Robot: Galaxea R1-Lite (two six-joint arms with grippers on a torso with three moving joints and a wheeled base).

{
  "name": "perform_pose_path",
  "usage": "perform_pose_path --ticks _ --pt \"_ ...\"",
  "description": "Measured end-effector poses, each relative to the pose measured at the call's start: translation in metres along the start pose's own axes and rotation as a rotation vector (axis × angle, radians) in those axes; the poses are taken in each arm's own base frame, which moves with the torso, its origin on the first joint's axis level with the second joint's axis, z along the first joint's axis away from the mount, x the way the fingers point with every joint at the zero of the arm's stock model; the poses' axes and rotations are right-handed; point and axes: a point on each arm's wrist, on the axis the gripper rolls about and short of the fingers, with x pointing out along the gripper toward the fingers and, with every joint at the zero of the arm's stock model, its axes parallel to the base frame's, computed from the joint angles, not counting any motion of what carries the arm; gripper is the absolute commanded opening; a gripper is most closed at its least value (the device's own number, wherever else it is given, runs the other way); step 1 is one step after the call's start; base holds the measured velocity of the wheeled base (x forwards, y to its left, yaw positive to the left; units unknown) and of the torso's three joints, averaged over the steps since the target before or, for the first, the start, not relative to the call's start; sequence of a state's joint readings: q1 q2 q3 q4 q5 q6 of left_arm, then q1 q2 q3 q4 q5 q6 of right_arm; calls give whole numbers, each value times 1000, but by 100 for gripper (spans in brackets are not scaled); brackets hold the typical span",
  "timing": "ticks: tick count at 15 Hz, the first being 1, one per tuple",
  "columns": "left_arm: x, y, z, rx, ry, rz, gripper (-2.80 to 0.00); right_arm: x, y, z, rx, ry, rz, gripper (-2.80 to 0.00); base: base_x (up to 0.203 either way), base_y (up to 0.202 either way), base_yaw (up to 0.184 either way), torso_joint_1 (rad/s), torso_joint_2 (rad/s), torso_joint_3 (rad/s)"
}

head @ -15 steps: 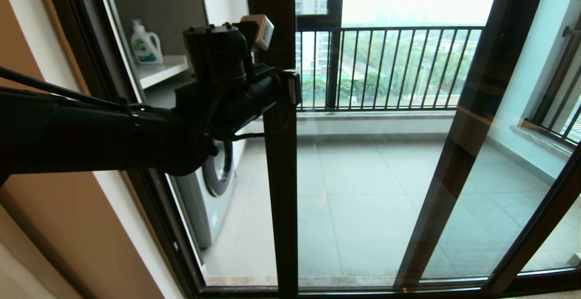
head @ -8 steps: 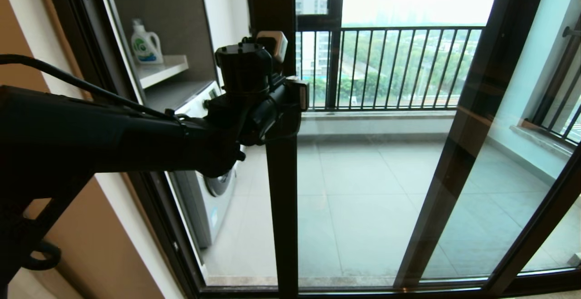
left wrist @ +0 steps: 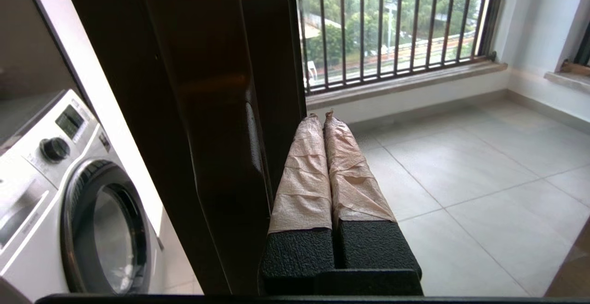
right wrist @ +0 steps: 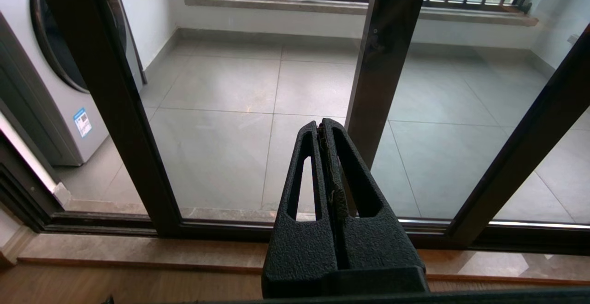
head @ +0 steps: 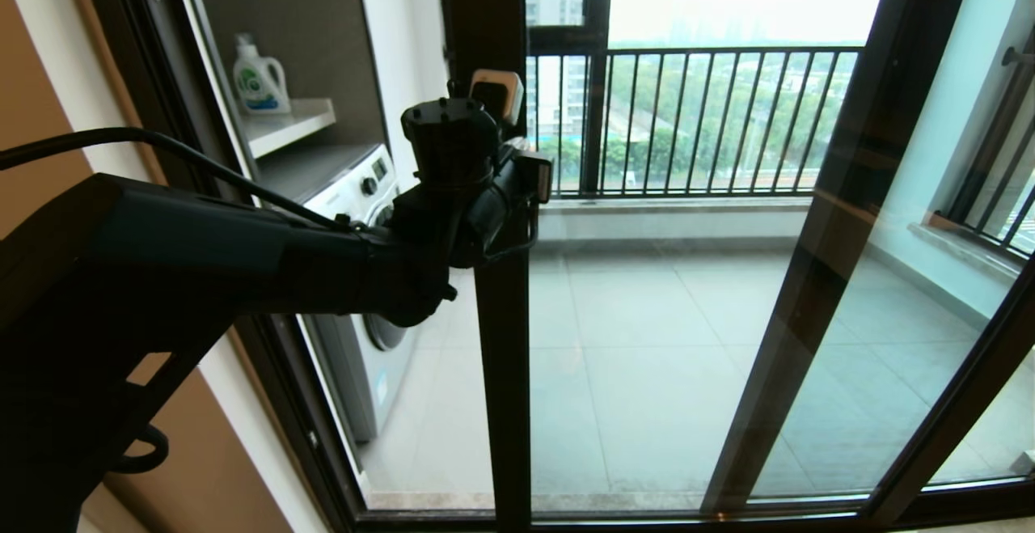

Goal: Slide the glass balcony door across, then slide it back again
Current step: Close the slid door

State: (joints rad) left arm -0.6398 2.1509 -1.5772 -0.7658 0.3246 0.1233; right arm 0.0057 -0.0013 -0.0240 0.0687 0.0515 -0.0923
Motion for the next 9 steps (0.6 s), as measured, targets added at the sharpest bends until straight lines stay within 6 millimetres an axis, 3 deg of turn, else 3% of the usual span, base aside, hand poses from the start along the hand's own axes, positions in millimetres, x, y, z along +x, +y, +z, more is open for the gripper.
perform_pose_path --ticks 9 --pt "-2 11 -10 17 8 39 -280 0 0 0 0 0 0 -280 0 0 0 0 0 0"
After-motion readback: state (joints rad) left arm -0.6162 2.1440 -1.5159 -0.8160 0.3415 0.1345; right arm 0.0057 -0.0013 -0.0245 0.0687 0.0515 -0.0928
